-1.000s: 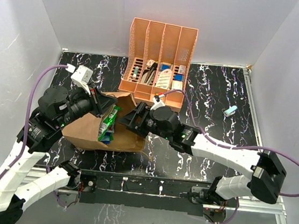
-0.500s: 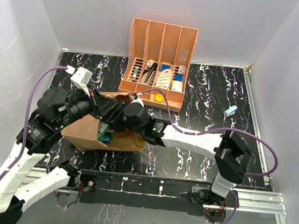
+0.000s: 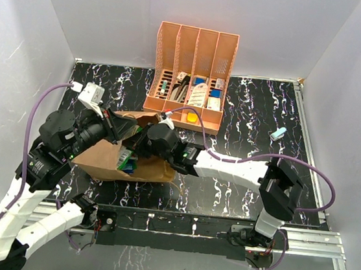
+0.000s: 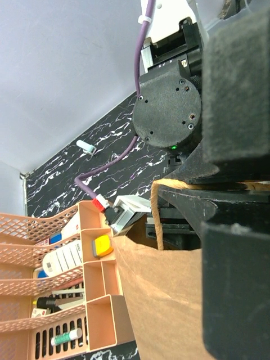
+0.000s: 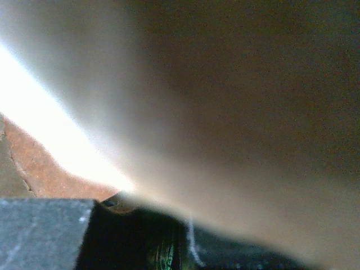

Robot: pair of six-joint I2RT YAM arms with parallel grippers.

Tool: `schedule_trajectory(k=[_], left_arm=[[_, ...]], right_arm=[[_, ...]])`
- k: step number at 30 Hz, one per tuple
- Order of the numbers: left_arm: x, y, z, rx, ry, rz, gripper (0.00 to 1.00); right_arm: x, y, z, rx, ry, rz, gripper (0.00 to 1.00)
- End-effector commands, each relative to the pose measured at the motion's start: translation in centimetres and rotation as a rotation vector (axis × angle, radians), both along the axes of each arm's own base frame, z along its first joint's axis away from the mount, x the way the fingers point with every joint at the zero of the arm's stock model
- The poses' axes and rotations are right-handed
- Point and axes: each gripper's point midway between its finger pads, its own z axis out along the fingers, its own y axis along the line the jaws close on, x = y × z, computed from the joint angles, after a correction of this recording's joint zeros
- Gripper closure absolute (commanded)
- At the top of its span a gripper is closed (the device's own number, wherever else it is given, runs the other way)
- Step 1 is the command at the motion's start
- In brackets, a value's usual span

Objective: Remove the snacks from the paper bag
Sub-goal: Take out the snack from the paper bag.

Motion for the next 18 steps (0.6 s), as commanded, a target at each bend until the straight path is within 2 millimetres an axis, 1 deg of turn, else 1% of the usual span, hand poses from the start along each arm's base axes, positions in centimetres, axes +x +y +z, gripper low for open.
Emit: schedule_trajectory(k=[1,3,6,12,18], left_arm=[[0.4,1.1,0.5,-0.018,-0.028,0.072,1.0],[0.5,1.6,0.4,-0.016,-0.029,0.096,1.0],[0.7,2.1,0.3,-0.011,-0.029,0.13,1.0],[0.8,3.3,0.2,-0.021,-0.035,0.195,1.0],[0.9,4.9,0.4,-0.029,-0.054,0.275,1.0]], right_arm=[[-0.2,-1.1,7.2,0.145,-0.082,-0.026,0.93],[-0.4,-1.6,8.4,0.166,-0.094,-0.026,0.93],[-0.7,-2.3,9.7,0.192,-0.107,-0.028,0.93],[-1.3,-4.4,11.1,0.229,-0.114,-0.053,0.93],[-2.0,-6.9,13.5,0.276,-0.141,-0.075,0.93]])
